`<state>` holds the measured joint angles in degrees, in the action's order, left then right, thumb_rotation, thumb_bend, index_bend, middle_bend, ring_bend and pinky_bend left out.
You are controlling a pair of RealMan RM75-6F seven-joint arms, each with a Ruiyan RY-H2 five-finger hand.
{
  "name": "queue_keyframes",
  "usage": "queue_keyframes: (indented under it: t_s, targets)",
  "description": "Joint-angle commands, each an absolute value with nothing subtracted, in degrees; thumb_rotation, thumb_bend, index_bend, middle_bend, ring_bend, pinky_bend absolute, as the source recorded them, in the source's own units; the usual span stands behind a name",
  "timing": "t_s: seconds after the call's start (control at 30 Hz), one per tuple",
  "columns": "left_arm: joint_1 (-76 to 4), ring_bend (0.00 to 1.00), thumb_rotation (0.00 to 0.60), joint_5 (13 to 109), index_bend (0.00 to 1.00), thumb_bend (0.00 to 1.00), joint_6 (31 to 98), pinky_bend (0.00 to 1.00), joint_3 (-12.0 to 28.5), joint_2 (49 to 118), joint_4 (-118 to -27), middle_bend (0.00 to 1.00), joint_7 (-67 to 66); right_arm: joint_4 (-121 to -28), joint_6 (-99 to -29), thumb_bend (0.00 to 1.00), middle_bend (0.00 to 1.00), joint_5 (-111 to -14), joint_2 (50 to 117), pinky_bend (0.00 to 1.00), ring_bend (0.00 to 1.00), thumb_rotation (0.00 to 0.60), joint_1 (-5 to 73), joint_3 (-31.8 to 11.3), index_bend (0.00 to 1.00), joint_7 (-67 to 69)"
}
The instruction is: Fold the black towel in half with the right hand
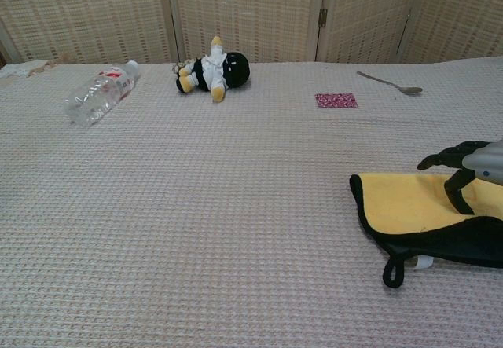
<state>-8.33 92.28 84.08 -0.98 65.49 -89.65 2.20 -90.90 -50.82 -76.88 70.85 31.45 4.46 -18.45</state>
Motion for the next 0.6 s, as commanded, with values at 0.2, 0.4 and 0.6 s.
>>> queue_keyframes:
  t_s: [0.2,0.4,0.6]
  targets:
    - [-8.40,0.00,0.600,92.14,0.00,0.57,83.82,0.00,-0.95,65.70,-89.69,0.00,1.78,-90.76,-50.05,0.48,0.10,-77.48,70.68,0.00,0.00,0.600,30.85,5.45,0.69,-18.48]
    - [-8.45,0.00,0.600,91.89,0.00,0.57,83.56,0.00,-0.89,65.80,-89.68,0.00,1.49,-90.37,-49.95,0.48,0.10,-78.34,70.88,0.00,0.00,0.600,30.74,5.41,0.69,-17.58]
    - [-8.42,0.00,0.600,91.66,0.00,0.57,83.57,0.00,-0.77,65.77,-89.70,0.00,1.51,-90.36,-48.50,0.48,0.01,-77.97,70.57,0.00,0.00,0.600,30.91,5.71,0.36,-17.49]
